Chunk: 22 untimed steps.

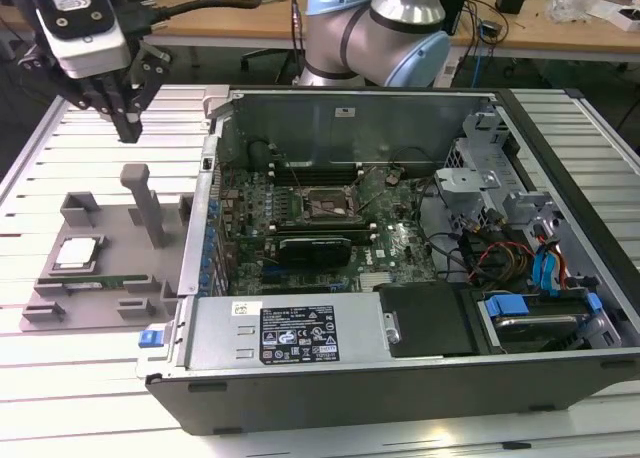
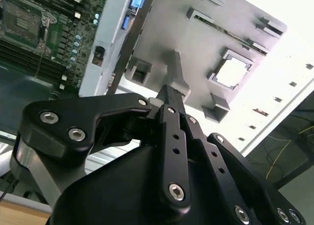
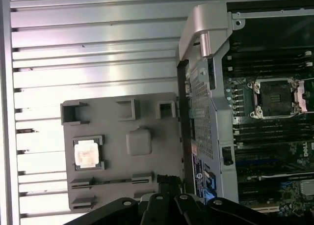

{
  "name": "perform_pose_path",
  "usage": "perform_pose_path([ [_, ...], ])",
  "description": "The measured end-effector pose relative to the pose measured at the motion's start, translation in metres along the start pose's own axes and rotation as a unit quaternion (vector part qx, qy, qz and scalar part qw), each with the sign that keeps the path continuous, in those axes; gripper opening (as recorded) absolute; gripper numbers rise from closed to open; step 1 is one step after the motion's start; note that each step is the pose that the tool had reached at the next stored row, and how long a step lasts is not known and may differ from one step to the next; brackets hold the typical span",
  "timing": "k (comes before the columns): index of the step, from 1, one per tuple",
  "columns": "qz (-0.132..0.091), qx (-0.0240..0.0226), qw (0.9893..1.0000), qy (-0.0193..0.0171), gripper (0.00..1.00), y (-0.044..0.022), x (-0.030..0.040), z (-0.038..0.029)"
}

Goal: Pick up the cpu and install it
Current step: 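Reach for the cpu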

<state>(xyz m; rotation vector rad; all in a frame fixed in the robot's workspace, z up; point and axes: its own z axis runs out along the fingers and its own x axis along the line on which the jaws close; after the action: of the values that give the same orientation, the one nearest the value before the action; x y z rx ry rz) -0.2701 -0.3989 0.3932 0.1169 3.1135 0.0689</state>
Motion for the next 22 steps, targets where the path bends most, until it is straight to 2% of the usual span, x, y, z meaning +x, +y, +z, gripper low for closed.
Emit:
perform_pose_path([
  [18, 0.0, 0.0, 1.0, 0.0, 0.11, -0.0034, 0.0455, -0.0012],
  [22, 0.0, 0.0, 1.0, 0.0, 0.11, -0.0046, 0.0616, -0.0016],
])
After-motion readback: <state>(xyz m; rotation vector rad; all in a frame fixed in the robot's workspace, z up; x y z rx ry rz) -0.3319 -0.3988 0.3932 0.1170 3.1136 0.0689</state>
